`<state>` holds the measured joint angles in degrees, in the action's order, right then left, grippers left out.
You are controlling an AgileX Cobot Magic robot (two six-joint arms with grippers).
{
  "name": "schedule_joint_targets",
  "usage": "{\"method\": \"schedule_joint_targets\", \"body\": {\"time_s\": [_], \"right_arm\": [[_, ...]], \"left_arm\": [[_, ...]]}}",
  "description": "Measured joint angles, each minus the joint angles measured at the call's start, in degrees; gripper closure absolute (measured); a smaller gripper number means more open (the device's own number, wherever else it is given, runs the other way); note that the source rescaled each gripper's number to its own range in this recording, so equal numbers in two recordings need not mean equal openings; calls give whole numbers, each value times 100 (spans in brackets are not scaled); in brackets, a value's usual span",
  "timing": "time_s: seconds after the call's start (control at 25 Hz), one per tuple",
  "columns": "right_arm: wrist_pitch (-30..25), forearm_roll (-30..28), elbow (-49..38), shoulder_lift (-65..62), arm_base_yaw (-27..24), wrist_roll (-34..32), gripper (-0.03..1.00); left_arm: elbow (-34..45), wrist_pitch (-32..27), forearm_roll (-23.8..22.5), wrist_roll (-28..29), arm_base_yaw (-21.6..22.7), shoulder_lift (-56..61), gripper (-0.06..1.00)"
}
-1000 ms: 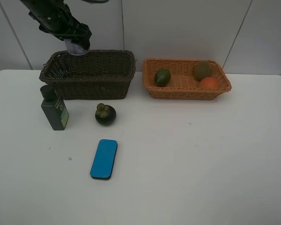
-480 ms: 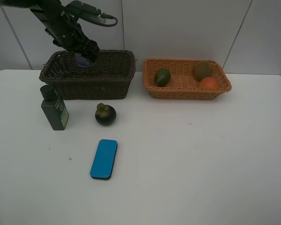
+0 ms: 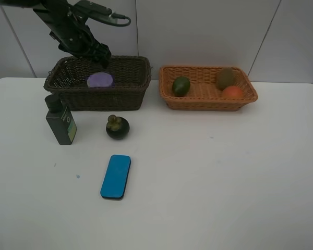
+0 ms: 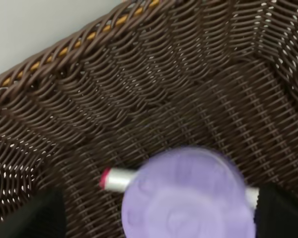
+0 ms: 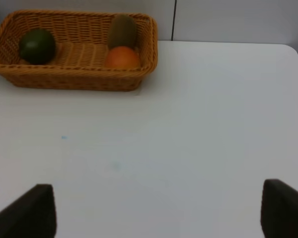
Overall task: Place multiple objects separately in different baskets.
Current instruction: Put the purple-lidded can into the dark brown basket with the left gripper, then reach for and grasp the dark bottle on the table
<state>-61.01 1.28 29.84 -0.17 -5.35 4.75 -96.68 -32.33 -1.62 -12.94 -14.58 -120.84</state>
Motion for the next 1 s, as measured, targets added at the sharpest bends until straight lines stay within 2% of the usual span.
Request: {"method": "schedule_joint_targets", "body": {"time_s": [0.32,0.44,0.84,1.0], "right_arm": [[0,5,0,0,0,0,-3],[0,5,0,0,0,0,-3],[0,5,0,0,0,0,-3],[0,5,0,0,0,0,-3]], "left_arm": [[0,-27,0,2,0,0,-5],[0,-219,15,2,0,0,-5],[0,-2026,399,7,0,454,-5],[-8,-2752,445,254,0,844,-5]]}}
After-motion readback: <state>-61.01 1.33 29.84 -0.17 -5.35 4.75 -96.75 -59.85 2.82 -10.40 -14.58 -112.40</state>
